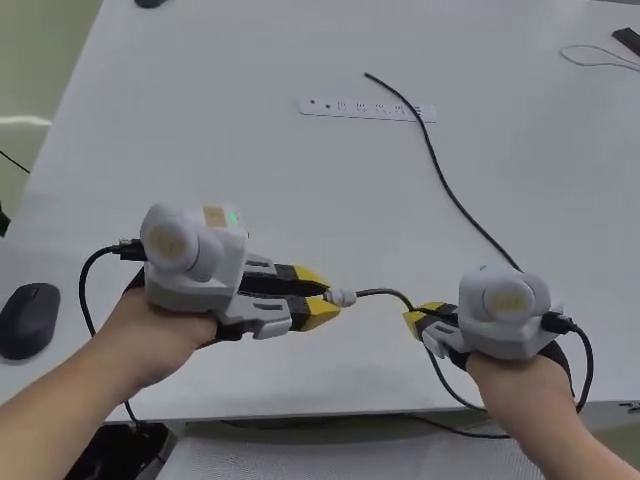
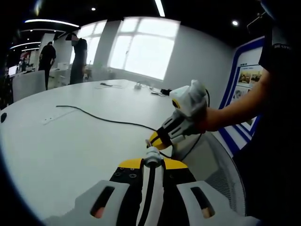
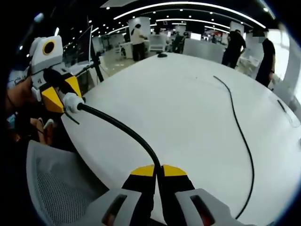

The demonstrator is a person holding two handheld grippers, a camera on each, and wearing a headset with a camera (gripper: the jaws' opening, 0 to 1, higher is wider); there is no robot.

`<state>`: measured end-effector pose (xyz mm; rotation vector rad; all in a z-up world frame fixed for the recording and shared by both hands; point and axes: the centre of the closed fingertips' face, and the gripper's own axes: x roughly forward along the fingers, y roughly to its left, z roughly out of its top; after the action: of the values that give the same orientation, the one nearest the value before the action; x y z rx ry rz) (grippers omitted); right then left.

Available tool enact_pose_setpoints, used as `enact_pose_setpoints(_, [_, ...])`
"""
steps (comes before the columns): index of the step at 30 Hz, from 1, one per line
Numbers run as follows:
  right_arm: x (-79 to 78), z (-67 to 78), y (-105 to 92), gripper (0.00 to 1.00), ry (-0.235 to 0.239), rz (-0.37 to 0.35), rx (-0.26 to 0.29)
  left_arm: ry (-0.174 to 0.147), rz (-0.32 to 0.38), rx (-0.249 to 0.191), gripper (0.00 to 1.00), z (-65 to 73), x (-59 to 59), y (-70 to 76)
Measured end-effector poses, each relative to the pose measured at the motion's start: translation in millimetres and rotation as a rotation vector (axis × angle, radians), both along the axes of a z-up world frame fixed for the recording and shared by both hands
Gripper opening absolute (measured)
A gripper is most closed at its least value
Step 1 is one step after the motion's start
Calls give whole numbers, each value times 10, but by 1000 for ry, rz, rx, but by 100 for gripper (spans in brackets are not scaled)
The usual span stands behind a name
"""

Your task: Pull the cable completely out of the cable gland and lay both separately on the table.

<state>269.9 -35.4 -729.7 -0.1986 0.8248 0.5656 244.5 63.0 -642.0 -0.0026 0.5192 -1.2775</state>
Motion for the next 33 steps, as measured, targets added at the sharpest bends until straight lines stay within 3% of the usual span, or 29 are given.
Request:
enact_pose_setpoints(5, [-43,49,16,0,-22,54,-17,8,8,7,15,-10,17,36])
enact_pose_setpoints(9, [-53,147,24,1,-67,88,-36,9,12,16,15,-18,28,56])
enact_pose_setpoints(15, [-92,300,95,6,-79,113,-9,22,20,3,15,3,35,58])
enact_pose_setpoints(17, [-102,385,166,11,-114,176,-31,23,18,9,15,-3,31,57])
enact_pose_setpoints(20, [-154,483,322,19,-115,237,-23,27,16,9,15,-9,24,61])
enact_pose_setpoints(21, [-148,556,398,20,-155,287,-41,28,16,9,15,-14,21,61])
enact_pose_setpoints(27, [-159,724,692,15,-248,436,-128,34,16,8,15,-17,9,56])
enact_pose_setpoints(33, [-184,692,849,8,-273,517,-178,29,13,13,15,-15,-2,41])
